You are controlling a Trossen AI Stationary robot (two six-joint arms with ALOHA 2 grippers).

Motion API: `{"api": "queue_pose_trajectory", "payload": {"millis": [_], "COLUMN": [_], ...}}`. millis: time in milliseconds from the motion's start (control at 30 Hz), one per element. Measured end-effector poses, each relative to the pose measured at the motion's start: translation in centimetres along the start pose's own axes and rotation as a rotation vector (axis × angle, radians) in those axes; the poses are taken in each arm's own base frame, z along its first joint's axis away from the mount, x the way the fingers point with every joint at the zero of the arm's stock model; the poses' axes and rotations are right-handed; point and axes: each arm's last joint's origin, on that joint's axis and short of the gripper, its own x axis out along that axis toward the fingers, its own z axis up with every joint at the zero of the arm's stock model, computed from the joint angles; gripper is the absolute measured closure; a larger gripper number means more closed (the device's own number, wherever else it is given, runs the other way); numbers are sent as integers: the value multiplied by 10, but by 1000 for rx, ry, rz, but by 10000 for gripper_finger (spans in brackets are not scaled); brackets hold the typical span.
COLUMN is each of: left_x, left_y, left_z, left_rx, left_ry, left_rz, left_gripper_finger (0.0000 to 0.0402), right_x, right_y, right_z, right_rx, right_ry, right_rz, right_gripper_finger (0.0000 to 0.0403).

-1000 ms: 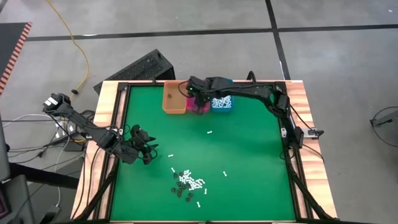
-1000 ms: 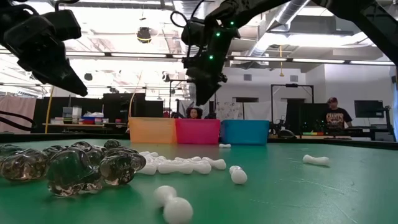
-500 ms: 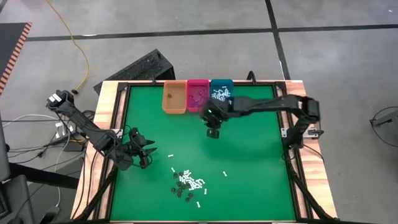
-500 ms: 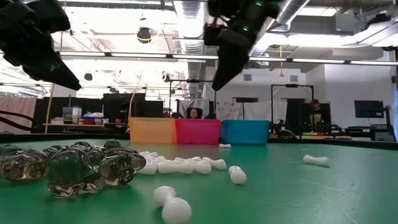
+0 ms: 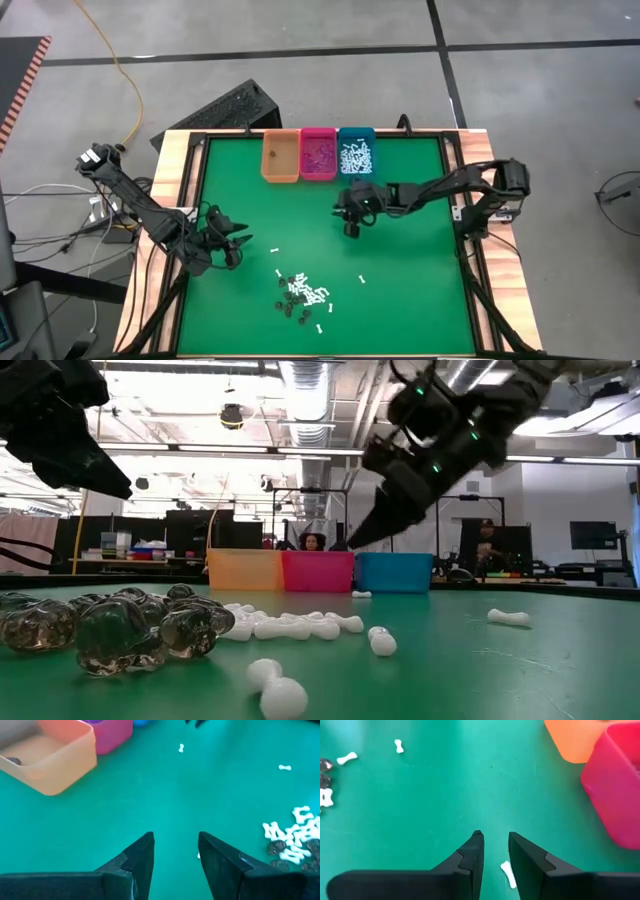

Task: Sort Halloween decoration
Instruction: Put the violet witch hat toy into the red bin

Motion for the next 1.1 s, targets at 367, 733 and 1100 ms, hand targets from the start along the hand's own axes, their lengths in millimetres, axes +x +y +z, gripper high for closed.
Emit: {"api": "queue_pose_trajectory", "payload": {"millis": [367, 733, 1100], "left_x": [0, 0, 0], "left_y": [1, 2, 2], "left_z": [2, 3, 3], "left_rx": [8, 10, 22], "left_ry": [-59, -101, -93], "left_rz": [46, 79, 75], "left_gripper_finger": [258, 258, 258], "right_x": [-2, 17, 55], "right_y": [-3, -14, -23], "right_z": [-43, -55, -80], "right_rx": [-11, -54, 23], "right_ry": [-80, -68, -9], "right_rz": [-34, -61, -27], "right_gripper_finger": [243, 167, 183]}}
